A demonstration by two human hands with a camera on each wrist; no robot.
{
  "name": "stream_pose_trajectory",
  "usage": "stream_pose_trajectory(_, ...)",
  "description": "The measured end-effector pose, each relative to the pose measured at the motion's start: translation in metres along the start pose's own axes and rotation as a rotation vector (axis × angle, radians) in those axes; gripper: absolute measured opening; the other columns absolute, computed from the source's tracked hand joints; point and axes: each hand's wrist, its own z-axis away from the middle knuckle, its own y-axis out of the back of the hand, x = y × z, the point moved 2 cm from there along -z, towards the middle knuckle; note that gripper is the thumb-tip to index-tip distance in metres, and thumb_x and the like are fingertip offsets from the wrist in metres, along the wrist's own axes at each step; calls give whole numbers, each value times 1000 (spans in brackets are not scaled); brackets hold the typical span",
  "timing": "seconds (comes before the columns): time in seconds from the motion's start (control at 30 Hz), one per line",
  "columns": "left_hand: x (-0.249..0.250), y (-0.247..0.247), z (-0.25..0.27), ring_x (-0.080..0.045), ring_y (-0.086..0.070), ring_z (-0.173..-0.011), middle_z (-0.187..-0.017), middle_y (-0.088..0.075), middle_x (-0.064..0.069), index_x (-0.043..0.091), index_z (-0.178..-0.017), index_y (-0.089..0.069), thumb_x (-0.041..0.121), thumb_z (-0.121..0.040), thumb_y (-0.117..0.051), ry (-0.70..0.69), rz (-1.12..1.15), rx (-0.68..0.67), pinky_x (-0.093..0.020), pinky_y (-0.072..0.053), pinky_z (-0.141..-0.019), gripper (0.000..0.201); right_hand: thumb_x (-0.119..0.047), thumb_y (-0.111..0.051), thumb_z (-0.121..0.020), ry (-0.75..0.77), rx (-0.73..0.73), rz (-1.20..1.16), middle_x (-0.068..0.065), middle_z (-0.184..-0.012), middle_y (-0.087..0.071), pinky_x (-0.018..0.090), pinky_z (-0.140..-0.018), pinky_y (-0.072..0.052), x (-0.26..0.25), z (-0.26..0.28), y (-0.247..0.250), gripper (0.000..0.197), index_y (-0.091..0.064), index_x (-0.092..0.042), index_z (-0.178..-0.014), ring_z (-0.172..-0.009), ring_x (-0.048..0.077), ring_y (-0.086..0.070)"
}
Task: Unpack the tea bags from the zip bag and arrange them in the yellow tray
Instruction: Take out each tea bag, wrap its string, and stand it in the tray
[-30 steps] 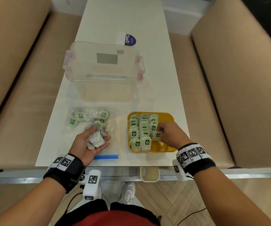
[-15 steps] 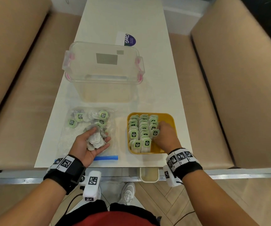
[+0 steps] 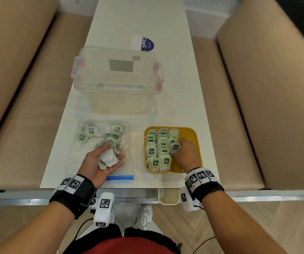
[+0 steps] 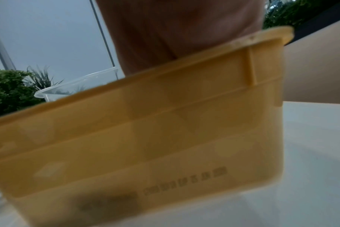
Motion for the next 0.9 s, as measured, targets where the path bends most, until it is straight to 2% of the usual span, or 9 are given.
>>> stream_pose_trajectory(0.07, 0, 0, 0, -35, -72, -98, -107, -73, -14, 14, -108, -69, 27, -79, -68, -1, 0, 2, -47, -60, -83, 31, -26, -74, -78, -12, -9, -16, 5, -100, -67, 32, -70, -55, 0, -1, 0, 33, -62, -17, -107, -88, 25, -64)
stream_pose_trajectory(0.2, 0, 0, 0, -35, -73, -96, -111, -73, -14, 14, -110, -68, 25, -86, -66, 4, 14, 4, -48, -60, -83, 27, -26, -68, -85, -40, -41, -45, 7, -93, -69, 29, -64, -51, 0, -2, 0, 14, -69, -14, -92, -79, 23, -64)
stream_pose_trajectory(0.27, 0, -1, 1, -35, -74, -94, -111, -72, -15, 15, -111, -67, 24, -86, -65, 7, 29, 5, -47, -61, -81, 27, -22, -65, -88, -29, -65, -65, 8, -90, -71, 32, -68, -55, 1, -1, 0, 12, -72, -12, -87, -78, 23, -65)
stream_pose_trajectory(0.37, 0, -1, 2, -35, -74, -92, -114, -71, -15, 15, -117, -64, 25, -83, -66, 5, 32, -2, -46, -62, -78, 36, -23, -69, -87, -20, -92, -109, 6, -91, -72, 34, -75, -55, 0, -1, 1, 14, -73, -11, -91, -84, 23, -66)
stream_pose_trajectory(0.5, 1, -1, 3, -36, -74, -94, -118, -69, -16, 15, -120, -63, 24, -84, -66, 10, 37, -4, -46, -62, -76, 38, -31, -74, -82, -22, -111, -155, 5, -88, -73, 37, -75, -57, 0, -1, 3, 20, -73, -11, -86, -81, 22, -66)
stream_pose_trajectory(0.63, 0, -2, 6, -37, -72, -98, -113, -71, -15, 14, -109, -67, 23, -87, -65, 19, 36, 5, -46, -62, -76, 23, -25, -77, -80, -22, -130, -196, 2, -97, -72, 33, -79, -54, -1, 1, 8, 27, -69, -12, -103, -89, 20, -66)
stream_pose_trajectory(0.73, 1, -6, 8, -38, -69, -102, -113, -72, -15, 15, -102, -70, 23, -91, -62, 23, 38, -7, -45, -63, -76, 16, -22, -80, -77, -44, -156, -247, 0, -101, -72, 39, -87, -55, -1, 1, 11, 36, -65, -16, -109, -94, 19, -66)
stream_pose_trajectory(0.8, 2, -7, 8, -37, -71, -101, -121, -70, -16, 12, -112, -69, 24, -87, -64, 24, 23, -22, -45, -63, -76, 28, -20, -81, -76, -48, -178, -277, 0, -101, -73, 42, -91, -54, 0, 2, 13, 37, -65, -17, -110, -97, 19, -67)
stream_pose_trajectory(0.9, 2, -8, 8, -33, -73, -98, -124, -65, -20, 3, -135, -59, 28, -81, -67, 38, -1, -37, -43, -62, -75, 60, -14, -79, -78, -47, -204, -317, -1, -100, -74, 41, -93, -54, -5, 8, 21, 45, -61, -16, -119, -98, 18, -67)
